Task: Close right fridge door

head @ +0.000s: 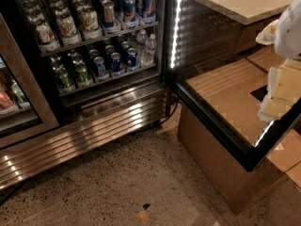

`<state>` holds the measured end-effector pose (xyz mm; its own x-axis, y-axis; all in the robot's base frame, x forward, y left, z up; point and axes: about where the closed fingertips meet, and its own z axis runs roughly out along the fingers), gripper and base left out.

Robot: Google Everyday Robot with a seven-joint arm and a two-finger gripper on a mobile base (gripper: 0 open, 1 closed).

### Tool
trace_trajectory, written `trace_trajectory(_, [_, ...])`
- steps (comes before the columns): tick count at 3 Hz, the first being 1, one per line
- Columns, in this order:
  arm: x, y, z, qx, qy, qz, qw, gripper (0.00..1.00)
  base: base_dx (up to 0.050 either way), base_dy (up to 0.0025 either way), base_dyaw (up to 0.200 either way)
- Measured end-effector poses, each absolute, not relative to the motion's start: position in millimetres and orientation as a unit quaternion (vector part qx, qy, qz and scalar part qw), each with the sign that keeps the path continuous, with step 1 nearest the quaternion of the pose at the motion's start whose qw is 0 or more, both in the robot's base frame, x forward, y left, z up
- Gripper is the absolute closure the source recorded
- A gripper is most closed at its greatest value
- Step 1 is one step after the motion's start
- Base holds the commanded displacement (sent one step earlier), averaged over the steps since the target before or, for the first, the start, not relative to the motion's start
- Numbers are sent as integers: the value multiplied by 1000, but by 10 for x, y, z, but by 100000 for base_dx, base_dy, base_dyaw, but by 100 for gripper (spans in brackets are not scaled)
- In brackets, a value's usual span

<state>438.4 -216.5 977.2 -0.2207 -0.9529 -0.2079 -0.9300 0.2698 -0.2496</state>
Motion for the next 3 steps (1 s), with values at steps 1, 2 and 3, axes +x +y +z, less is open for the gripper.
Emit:
trace_trajectory(1, [4248, -2540, 9975, -590, 788, -52, 170, 0, 0, 0, 0])
trace_trajectory(2, [4053, -3040, 10265, -572, 792, -71, 202, 0, 0, 0, 0])
trace_trajectory(3, [3840, -3533, 10495, -555, 793, -84, 235, 0, 0, 0, 0])
